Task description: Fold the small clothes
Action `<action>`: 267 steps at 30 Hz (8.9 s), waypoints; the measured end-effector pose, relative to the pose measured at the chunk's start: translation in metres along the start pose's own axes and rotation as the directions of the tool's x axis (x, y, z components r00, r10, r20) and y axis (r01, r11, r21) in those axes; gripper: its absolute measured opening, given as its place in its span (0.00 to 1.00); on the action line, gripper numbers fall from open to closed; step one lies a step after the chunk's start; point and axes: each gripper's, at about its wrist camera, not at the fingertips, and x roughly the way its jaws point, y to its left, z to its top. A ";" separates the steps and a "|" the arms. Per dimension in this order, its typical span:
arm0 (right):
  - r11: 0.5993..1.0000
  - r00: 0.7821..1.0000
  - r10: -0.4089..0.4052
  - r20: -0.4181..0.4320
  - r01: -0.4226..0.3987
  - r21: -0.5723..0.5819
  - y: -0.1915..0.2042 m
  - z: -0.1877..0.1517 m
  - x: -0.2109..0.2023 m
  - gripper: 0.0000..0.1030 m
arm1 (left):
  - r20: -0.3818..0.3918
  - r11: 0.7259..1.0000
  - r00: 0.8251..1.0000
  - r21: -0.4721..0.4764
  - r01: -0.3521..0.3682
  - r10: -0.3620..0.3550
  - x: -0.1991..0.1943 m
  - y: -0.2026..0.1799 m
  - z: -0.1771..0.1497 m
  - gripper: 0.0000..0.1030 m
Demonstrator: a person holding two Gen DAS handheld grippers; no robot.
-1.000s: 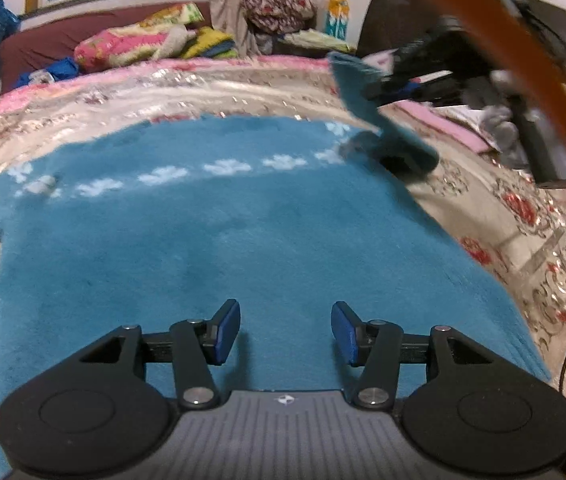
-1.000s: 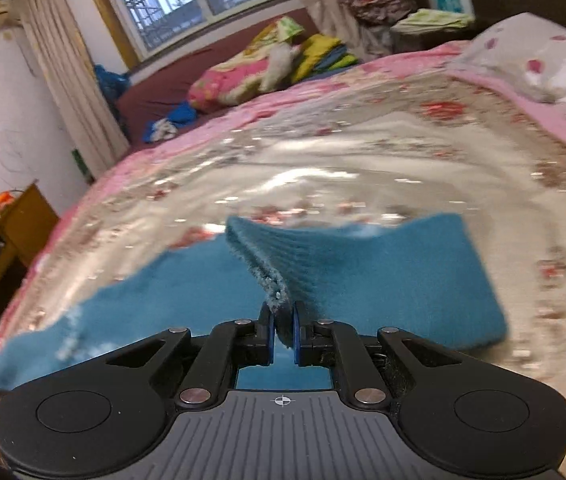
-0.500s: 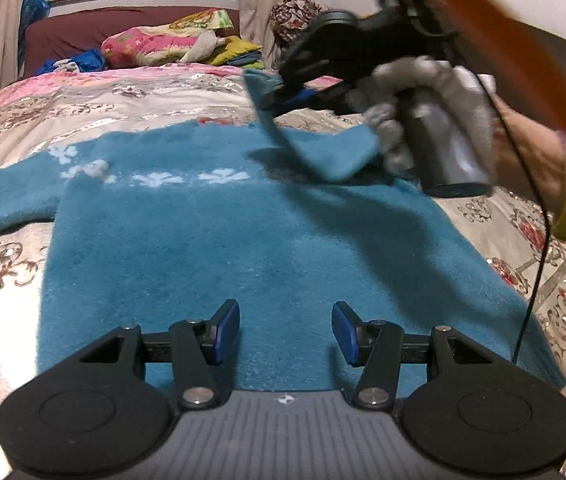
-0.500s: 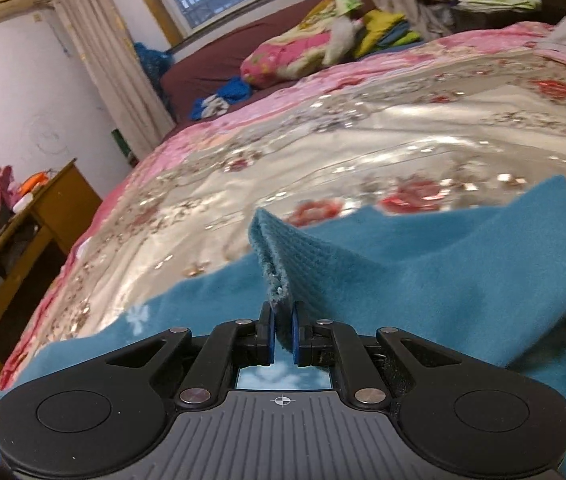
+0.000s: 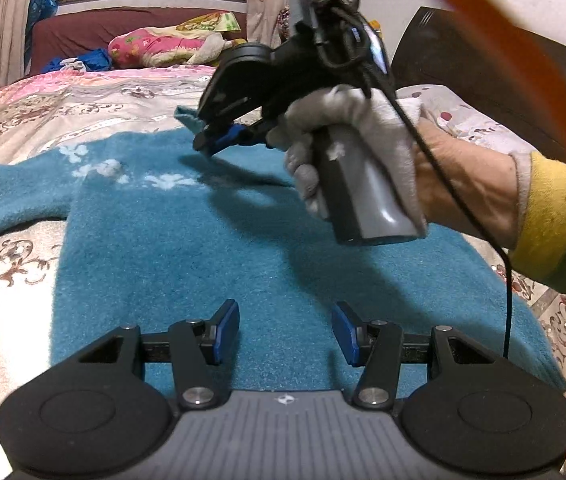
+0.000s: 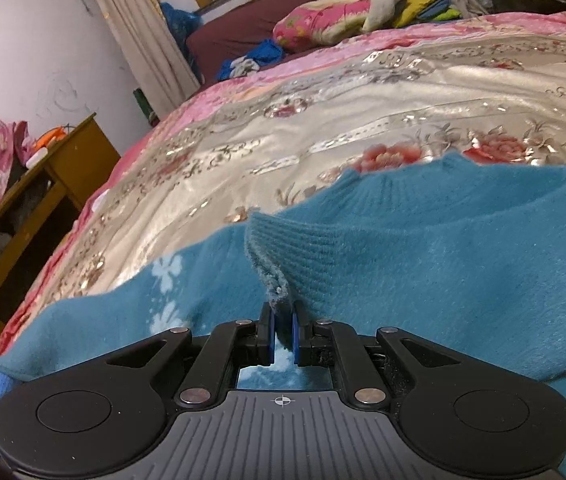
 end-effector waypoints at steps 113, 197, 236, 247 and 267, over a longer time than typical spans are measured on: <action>0.987 0.986 0.155 -0.056 -0.152 0.050 -0.060 -0.076 -0.104 0.31 | 0.180 0.992 0.980 -0.104 -0.068 0.086 0.038 0.054 0.052 0.41; 0.976 0.991 -0.135 0.005 0.132 0.171 -0.160 -0.105 -0.209 0.23 | 0.013 0.919 0.927 -0.137 -0.369 0.374 -0.032 0.065 -0.038 0.56; 0.954 0.999 0.024 -0.030 -0.014 0.300 -0.207 -0.232 -0.305 0.36 | -0.145 0.950 0.975 -0.240 -0.199 0.168 -0.082 0.033 -0.086 0.56; 0.931 0.995 0.099 0.001 -0.093 0.352 -0.221 -0.218 -0.285 0.36 | -0.143 0.937 0.984 -0.316 -0.148 0.107 -0.080 0.047 -0.080 0.56; 0.862 0.949 0.314 -0.011 -0.280 0.424 -0.241 -0.206 -0.255 0.38 | -0.124 0.936 0.992 -0.349 -0.038 -0.006 -0.062 0.058 -0.073 0.55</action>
